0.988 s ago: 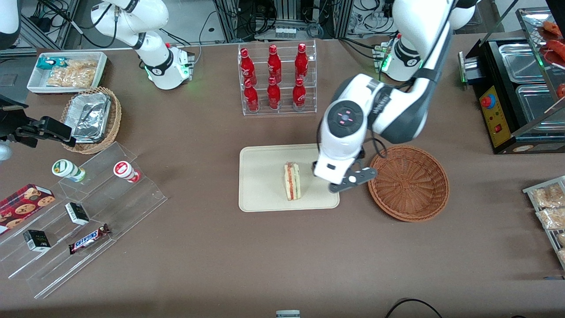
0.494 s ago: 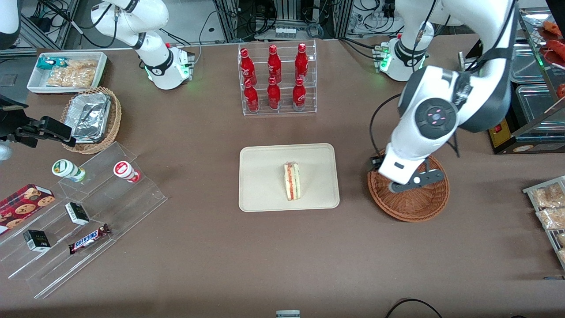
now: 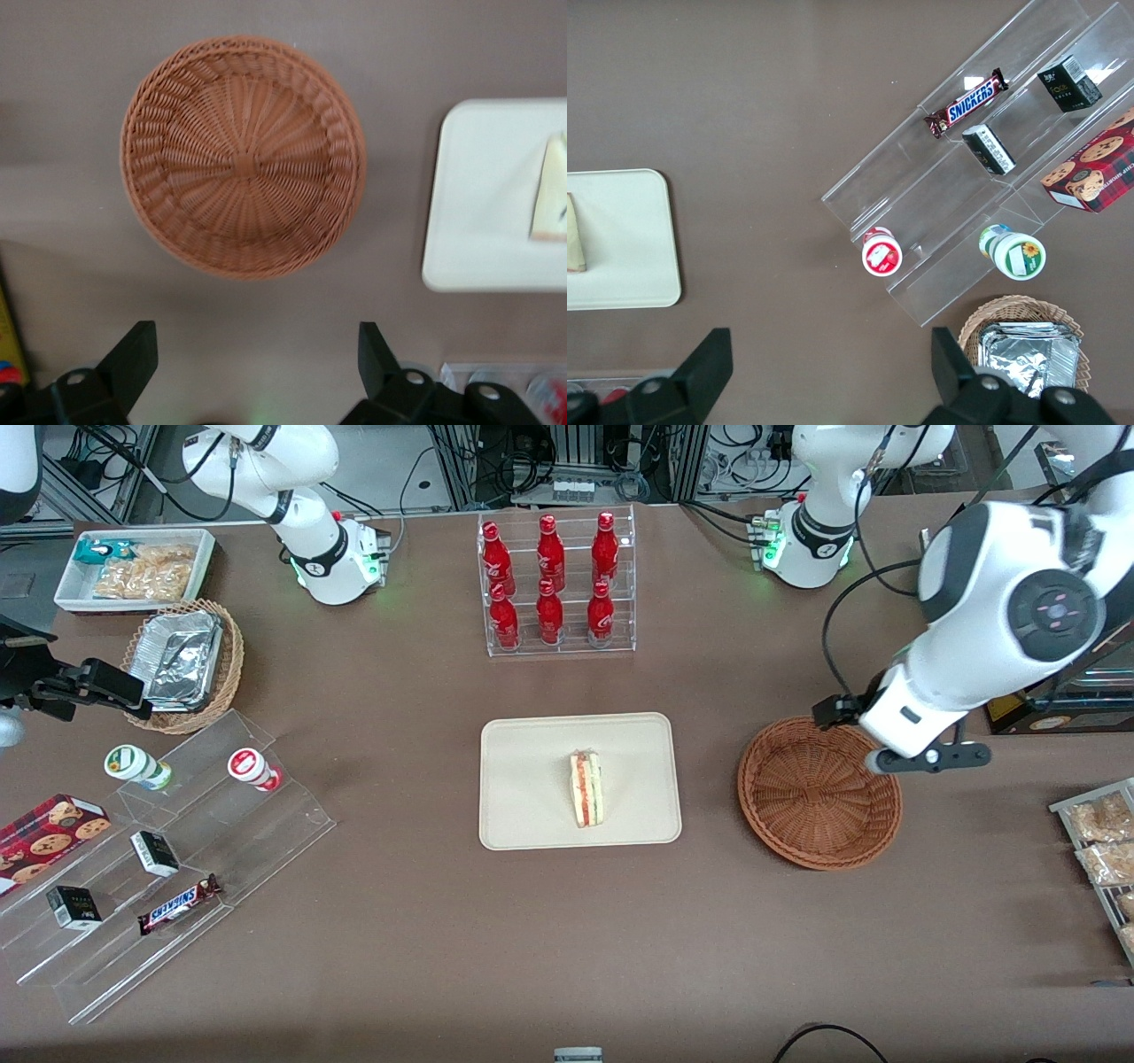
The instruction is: Place sandwich from basket to tray
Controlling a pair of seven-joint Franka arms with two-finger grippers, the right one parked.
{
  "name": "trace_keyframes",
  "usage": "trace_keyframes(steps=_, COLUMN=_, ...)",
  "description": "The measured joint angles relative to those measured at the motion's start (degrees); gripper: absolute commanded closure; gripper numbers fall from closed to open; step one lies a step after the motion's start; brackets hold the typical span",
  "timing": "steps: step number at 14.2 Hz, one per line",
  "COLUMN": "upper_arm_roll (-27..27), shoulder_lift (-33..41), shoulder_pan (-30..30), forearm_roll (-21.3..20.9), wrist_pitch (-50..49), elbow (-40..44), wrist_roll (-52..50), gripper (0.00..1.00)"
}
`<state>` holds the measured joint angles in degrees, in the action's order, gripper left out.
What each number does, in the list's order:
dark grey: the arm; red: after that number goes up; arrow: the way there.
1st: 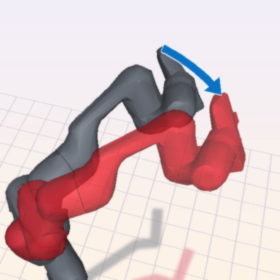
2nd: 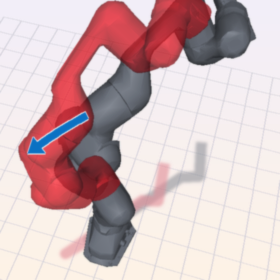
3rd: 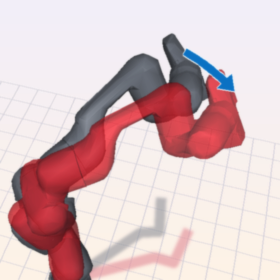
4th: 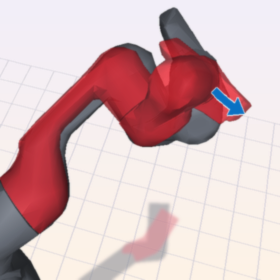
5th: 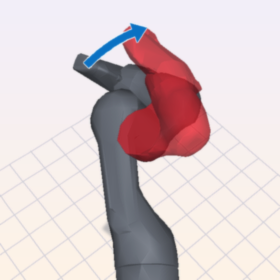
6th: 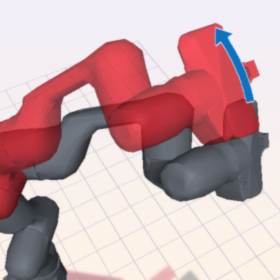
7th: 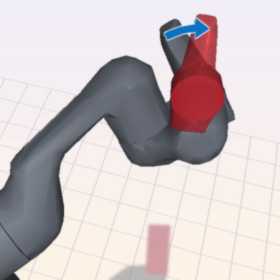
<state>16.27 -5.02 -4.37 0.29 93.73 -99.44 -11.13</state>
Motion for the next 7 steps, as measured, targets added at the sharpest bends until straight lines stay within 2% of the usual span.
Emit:
trace_keyframes(steps=2, upper_arm_roll=0.4, shoulder_lift=1.8, shoulder_pan=-1.7, forearm_roll=0.0, wrist_pitch=-1.6, elbow=0.0, wrist_roll=3.9, gripper=0.0)
trace_keyframes(steps=7, upper_arm_roll=-4.8, shoulder_lift=7.2, shoulder_pan=-1.6, forearm_roll=-0.3, wrist_pitch=-6.0, elbow=1.6, wrist_roll=14.0, gripper=0.0)
